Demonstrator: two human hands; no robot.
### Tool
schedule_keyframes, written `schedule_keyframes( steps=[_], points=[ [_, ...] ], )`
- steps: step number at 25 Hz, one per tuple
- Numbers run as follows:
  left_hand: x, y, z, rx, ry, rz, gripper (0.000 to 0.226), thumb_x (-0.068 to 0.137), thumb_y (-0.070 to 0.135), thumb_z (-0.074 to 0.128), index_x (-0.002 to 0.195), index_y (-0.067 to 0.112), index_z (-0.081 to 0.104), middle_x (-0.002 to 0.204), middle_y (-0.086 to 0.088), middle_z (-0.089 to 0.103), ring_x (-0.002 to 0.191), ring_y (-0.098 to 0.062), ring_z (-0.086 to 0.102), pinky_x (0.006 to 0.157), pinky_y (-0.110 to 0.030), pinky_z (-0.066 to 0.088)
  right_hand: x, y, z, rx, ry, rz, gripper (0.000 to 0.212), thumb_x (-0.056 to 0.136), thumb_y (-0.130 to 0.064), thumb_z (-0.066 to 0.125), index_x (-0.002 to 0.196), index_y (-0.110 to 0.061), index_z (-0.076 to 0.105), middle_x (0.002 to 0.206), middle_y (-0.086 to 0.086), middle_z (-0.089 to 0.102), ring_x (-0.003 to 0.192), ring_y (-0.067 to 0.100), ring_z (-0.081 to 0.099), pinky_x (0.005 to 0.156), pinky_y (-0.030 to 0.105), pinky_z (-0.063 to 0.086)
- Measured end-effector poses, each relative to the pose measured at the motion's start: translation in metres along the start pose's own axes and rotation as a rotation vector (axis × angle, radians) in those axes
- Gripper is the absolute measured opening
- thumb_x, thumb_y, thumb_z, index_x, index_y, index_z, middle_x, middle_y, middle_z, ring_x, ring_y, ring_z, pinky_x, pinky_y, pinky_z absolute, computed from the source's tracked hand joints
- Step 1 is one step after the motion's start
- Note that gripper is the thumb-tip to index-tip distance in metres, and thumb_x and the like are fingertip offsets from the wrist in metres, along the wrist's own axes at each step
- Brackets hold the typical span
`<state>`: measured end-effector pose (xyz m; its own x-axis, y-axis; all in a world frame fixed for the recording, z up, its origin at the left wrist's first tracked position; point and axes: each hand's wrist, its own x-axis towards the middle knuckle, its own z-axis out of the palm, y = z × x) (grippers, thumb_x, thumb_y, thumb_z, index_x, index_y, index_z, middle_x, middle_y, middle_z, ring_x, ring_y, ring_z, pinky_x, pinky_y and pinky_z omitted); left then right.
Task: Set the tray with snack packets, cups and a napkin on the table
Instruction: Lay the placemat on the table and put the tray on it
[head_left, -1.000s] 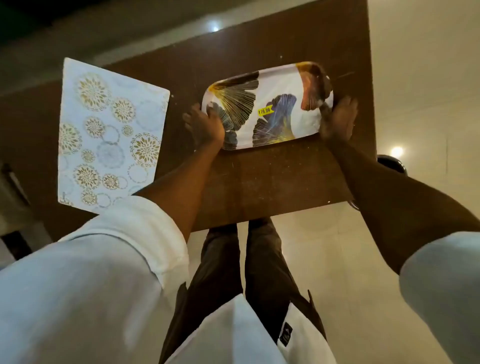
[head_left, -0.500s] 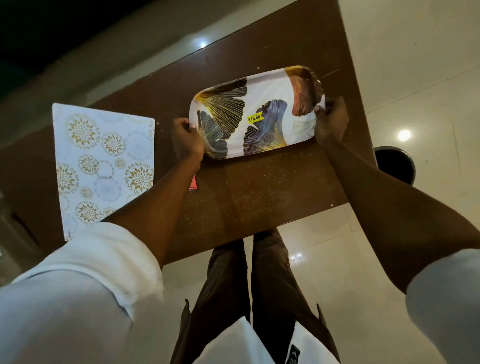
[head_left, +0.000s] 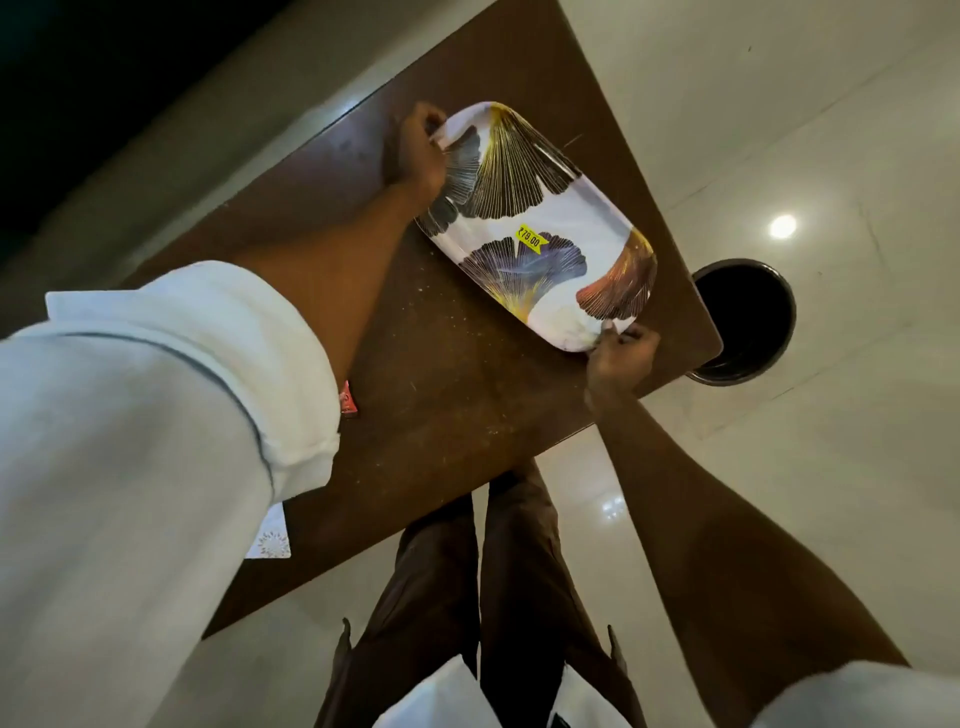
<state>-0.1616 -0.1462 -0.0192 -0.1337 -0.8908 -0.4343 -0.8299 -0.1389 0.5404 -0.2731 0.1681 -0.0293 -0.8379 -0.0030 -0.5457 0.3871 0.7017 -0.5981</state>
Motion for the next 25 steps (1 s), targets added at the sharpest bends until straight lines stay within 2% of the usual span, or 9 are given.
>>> schedule_keyframes(
  steps=[3,5,10,14,17,20,23,25],
  points=[
    [-0.001,0.009,0.017,0.020,-0.017,0.062,0.026,0.096,0.003,0.052,0.113,0.014,0.068,0.114,0.000,0.069,0.097,-0.008,0.057,0.066,-0.013,0.038,-0.009,0.016,-0.005,0.035,-0.011,0.048,0.039,0.089,-0.020,0.076,0.116,-0.002,0.055,0.103,0.010,0.066,0.096,0.033,0.070,0.079,0.054,0.061],
    [-0.001,0.013,0.020,0.035,0.006,0.075,0.027,0.096,0.001,0.052,0.114,0.013,0.068,0.113,0.001,0.067,0.096,-0.007,0.054,0.067,-0.012,0.036,-0.007,0.015,-0.006,0.033,-0.015,0.060,0.041,0.089,-0.024,0.077,0.116,-0.005,0.054,0.106,0.010,0.067,0.098,0.033,0.071,0.077,0.056,0.062],
    [0.005,0.033,0.025,-0.038,-0.017,0.158,0.033,0.092,-0.015,0.046,0.117,-0.004,0.064,0.104,-0.004,0.053,0.092,-0.007,0.049,0.068,0.000,0.039,0.001,0.003,-0.005,0.032,-0.009,0.143,0.041,0.094,-0.016,0.073,0.125,-0.001,0.050,0.116,0.012,0.064,0.104,0.030,0.070,0.080,0.051,0.064],
    [0.013,0.039,0.029,-0.111,-0.049,0.160,0.033,0.090,-0.013,0.047,0.107,0.008,0.065,0.103,-0.003,0.058,0.100,-0.011,0.051,0.067,0.002,0.037,-0.002,0.003,-0.002,0.065,-0.018,0.185,0.040,0.095,-0.015,0.071,0.126,-0.002,0.048,0.119,0.014,0.065,0.107,0.031,0.070,0.078,0.046,0.065],
    [0.019,0.036,0.033,-0.136,-0.076,0.145,0.032,0.091,-0.011,0.050,0.116,-0.001,0.068,0.112,-0.010,0.068,0.103,-0.012,0.055,0.070,0.002,0.039,-0.004,0.000,-0.002,0.072,-0.022,0.196,0.039,0.097,-0.013,0.069,0.127,-0.002,0.048,0.122,0.014,0.064,0.104,0.026,0.070,0.072,0.035,0.064],
    [0.026,0.035,0.037,-0.179,-0.102,0.127,0.034,0.090,-0.009,0.054,0.119,0.001,0.070,0.122,-0.014,0.070,0.108,-0.014,0.061,0.074,0.003,0.040,-0.007,-0.003,-0.004,0.100,-0.027,0.210,0.038,0.097,-0.012,0.069,0.127,-0.002,0.048,0.118,0.012,0.063,0.098,0.022,0.067,0.064,0.026,0.060],
    [0.031,0.042,0.044,-0.184,-0.132,0.142,0.033,0.092,-0.007,0.057,0.122,0.000,0.068,0.126,-0.013,0.068,0.109,-0.013,0.059,0.075,0.006,0.038,-0.006,-0.004,-0.004,0.105,-0.019,0.221,0.039,0.097,-0.012,0.069,0.128,-0.002,0.048,0.114,0.008,0.060,0.101,0.022,0.066,0.062,0.023,0.059],
    [0.032,0.049,0.047,-0.176,-0.183,0.170,0.036,0.091,-0.006,0.060,0.126,-0.001,0.065,0.130,-0.012,0.065,0.113,-0.013,0.057,0.080,0.004,0.039,-0.006,-0.005,-0.005,0.095,-0.017,0.231,0.039,0.097,-0.013,0.069,0.128,-0.002,0.048,0.117,0.009,0.060,0.101,0.022,0.066,0.063,0.023,0.060]
  ],
)
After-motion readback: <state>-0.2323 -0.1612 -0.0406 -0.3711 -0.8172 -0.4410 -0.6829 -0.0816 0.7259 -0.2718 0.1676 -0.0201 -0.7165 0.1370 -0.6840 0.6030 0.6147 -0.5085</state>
